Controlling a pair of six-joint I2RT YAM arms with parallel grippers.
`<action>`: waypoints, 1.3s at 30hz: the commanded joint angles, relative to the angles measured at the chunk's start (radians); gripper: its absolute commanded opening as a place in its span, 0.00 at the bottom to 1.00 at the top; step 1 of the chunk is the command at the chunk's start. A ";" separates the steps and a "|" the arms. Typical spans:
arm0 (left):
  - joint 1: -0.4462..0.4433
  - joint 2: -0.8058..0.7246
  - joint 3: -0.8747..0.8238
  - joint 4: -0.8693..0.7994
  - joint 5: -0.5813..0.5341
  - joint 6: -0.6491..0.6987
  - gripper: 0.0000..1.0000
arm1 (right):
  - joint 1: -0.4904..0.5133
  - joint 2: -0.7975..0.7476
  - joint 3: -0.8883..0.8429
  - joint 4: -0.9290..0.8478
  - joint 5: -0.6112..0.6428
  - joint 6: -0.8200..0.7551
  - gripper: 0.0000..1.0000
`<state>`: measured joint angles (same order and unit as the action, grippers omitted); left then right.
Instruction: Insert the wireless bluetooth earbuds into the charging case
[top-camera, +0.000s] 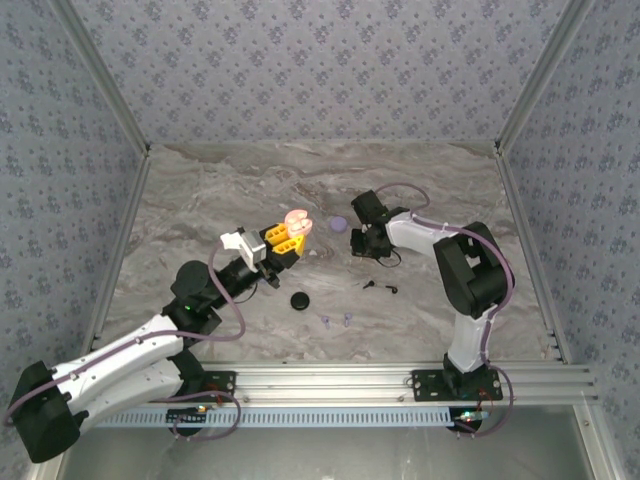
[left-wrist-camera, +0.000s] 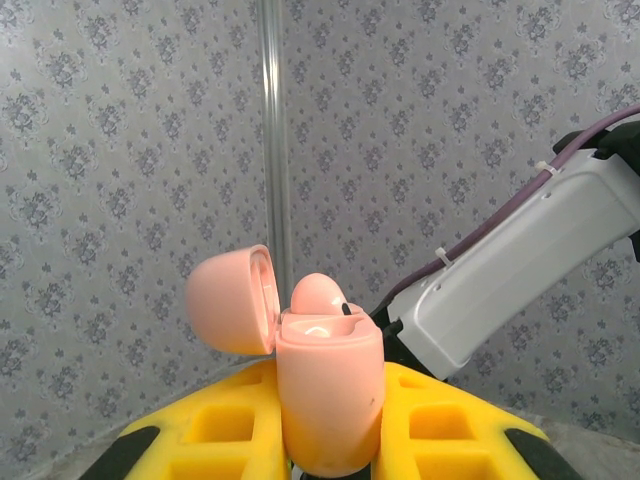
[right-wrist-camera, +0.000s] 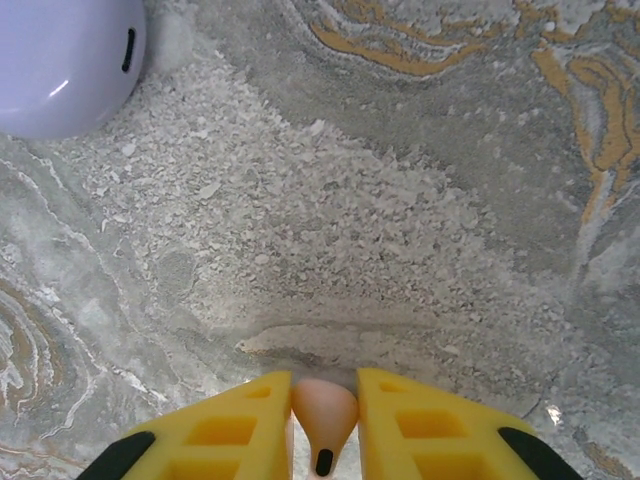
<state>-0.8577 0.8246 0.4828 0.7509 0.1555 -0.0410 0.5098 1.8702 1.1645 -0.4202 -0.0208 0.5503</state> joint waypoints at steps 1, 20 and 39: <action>-0.004 -0.021 0.010 0.008 -0.015 0.015 0.00 | 0.006 0.018 0.012 -0.011 0.005 -0.025 0.23; -0.003 0.201 0.017 0.106 0.013 -0.076 0.00 | 0.013 -0.741 -0.239 0.214 -0.106 -0.177 0.22; -0.005 0.423 0.129 0.231 0.170 -0.187 0.00 | 0.195 -0.955 -0.212 0.362 -0.197 -0.268 0.22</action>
<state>-0.8577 1.2423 0.5800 0.9192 0.2874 -0.2077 0.6846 0.9035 0.9272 -0.0914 -0.2325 0.3199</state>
